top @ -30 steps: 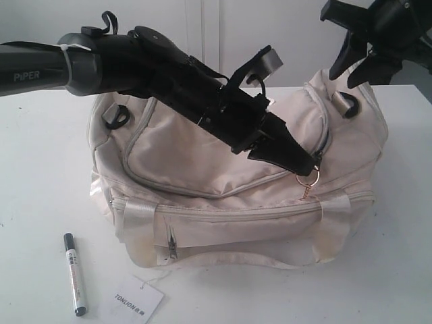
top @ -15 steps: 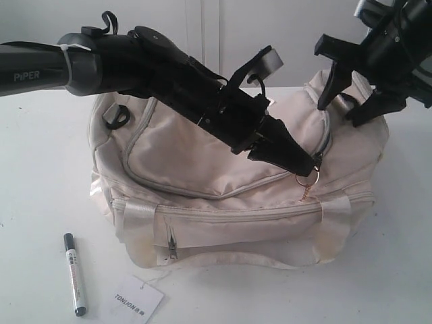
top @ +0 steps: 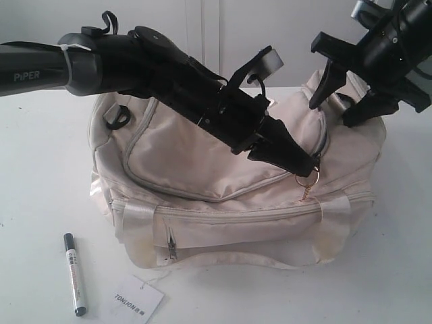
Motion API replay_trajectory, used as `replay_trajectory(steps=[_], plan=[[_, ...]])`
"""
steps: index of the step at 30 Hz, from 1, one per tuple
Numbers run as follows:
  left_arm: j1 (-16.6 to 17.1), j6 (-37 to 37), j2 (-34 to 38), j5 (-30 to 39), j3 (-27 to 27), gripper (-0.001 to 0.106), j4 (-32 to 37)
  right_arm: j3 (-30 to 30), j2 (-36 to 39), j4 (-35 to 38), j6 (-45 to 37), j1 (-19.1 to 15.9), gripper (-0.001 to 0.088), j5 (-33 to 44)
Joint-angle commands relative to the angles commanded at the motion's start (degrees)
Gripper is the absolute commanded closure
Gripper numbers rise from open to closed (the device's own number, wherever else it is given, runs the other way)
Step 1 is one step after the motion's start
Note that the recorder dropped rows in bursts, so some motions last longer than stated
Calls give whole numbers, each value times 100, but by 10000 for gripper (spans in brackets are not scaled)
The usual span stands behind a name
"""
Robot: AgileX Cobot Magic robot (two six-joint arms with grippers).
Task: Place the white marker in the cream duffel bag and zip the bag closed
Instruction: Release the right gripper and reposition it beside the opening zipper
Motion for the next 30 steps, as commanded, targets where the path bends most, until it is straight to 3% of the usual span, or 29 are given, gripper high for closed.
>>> replay_trajectory(steps=[6, 13, 15, 18, 21, 24, 30], plan=[[0, 0, 0, 0, 0, 1053, 0, 184, 0, 9, -122, 213, 311, -25], [0, 0, 0, 0, 0, 1053, 0, 184, 11, -131, -208, 214, 323, -106], [0, 0, 0, 0, 0, 1053, 0, 184, 11, -131, -208, 214, 425, -127], [0, 0, 0, 0, 0, 1053, 0, 184, 11, -131, -208, 214, 687, -127], [0, 0, 0, 0, 0, 1053, 0, 184, 11, -131, -236, 214, 803, -127], [0, 0, 0, 0, 0, 1053, 0, 184, 11, -131, -304, 214, 850, -136], [0, 0, 0, 10, 0, 1053, 0, 184, -37, -131, -402, 214, 850, -241]])
